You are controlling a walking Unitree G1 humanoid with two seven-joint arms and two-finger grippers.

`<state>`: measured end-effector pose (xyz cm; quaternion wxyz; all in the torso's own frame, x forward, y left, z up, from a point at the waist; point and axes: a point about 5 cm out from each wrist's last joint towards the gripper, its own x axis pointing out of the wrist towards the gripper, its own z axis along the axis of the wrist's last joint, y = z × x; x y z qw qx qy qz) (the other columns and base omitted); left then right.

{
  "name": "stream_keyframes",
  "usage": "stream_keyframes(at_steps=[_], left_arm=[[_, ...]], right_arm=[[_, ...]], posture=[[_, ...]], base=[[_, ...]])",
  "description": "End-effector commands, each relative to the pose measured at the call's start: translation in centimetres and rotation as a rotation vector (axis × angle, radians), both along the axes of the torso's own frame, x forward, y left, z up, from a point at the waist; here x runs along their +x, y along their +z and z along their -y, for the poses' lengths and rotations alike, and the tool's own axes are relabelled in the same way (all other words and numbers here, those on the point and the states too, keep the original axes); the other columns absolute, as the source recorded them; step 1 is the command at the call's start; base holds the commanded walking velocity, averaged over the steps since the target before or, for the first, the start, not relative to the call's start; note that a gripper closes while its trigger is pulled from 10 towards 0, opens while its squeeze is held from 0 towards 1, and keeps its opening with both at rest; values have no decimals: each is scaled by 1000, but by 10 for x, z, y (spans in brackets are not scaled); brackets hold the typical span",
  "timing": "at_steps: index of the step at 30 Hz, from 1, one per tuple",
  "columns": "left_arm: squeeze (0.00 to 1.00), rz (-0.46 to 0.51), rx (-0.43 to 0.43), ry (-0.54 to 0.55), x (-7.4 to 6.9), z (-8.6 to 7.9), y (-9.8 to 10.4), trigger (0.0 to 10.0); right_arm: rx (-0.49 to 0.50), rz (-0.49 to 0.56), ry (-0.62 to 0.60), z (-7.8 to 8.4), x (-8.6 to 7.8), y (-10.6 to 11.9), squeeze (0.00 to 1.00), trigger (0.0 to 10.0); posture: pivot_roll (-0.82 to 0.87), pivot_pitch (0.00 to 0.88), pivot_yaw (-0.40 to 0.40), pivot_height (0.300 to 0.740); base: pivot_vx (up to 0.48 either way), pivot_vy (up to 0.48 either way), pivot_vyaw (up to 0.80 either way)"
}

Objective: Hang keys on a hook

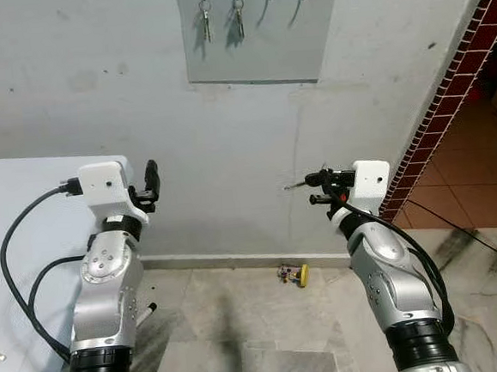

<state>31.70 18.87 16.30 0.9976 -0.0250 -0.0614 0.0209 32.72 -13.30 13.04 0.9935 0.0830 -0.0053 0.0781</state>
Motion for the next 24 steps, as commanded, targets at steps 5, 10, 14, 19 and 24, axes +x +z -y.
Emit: stream_keyframes(at_steps=[5,10,14,19,24], left_arm=[[0,23,19,-14,-2,-4,8,10000],[0,25,23,-15,-3,-5,8,10000],[0,25,21,-16,-2,-5,8,10000],[0,25,28,-20,1,-5,10,10000],[0,29,34,-21,2,-6,12,10000]], right_arm=[[-60,72,27,-3,-3,7,0,10000],[-60,77,25,-3,-3,6,0,10000],[-60,84,24,-4,-4,6,0,10000],[-57,101,28,-6,-2,8,0,10000],[-56,101,26,-8,0,7,0,10000]], posture=[[-103,72,20,740],[-104,68,25,740],[-106,63,31,740],[-104,54,42,740],[-88,59,41,740]], base=[[0,0,0],[0,0,0],[0,0,0],[0,0,0],[0,0,0]])
